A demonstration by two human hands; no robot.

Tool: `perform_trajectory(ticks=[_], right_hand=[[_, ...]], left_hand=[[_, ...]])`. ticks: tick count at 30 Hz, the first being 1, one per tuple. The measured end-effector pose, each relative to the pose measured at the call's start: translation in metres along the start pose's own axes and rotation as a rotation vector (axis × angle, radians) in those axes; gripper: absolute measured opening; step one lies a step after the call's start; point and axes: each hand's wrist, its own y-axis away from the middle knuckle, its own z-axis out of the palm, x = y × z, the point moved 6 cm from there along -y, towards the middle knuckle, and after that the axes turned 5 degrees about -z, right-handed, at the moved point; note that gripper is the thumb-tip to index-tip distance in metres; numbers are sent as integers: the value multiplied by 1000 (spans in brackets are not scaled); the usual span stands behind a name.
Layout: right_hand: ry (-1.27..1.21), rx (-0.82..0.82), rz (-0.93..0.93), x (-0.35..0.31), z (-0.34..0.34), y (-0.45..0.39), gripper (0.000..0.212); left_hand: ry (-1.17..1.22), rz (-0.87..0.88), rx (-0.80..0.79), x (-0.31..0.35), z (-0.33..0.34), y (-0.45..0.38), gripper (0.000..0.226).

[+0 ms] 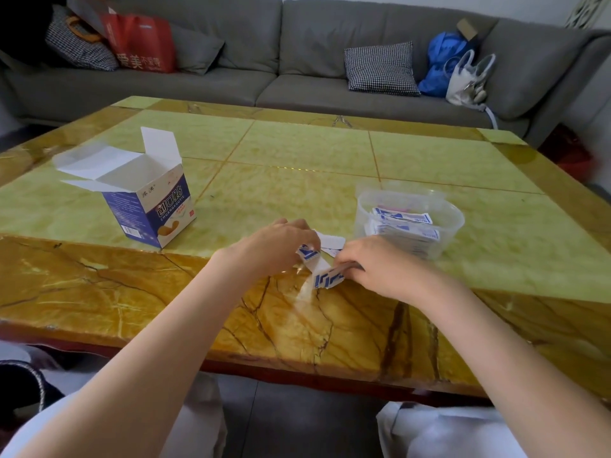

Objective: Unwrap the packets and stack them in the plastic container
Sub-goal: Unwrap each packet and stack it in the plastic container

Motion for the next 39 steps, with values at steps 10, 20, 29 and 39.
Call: perform_trajectory(ticks=[10, 20, 29, 39], right_hand=[[-29, 48, -39, -6, 8, -6, 23], [-582, 424, 131, 5, -25, -10, 17], [-1216, 363, 231, -3, -8, -19, 12], [-1123, 549, 253, -13, -8, -28, 19]], left_hand=[[122, -17, 116, -1, -18, -5, 21], [962, -306, 420, -35, -58, 16, 3], [1186, -459, 247, -35, -34, 26, 11], [1375, -417, 55, -24, -26, 33, 15]])
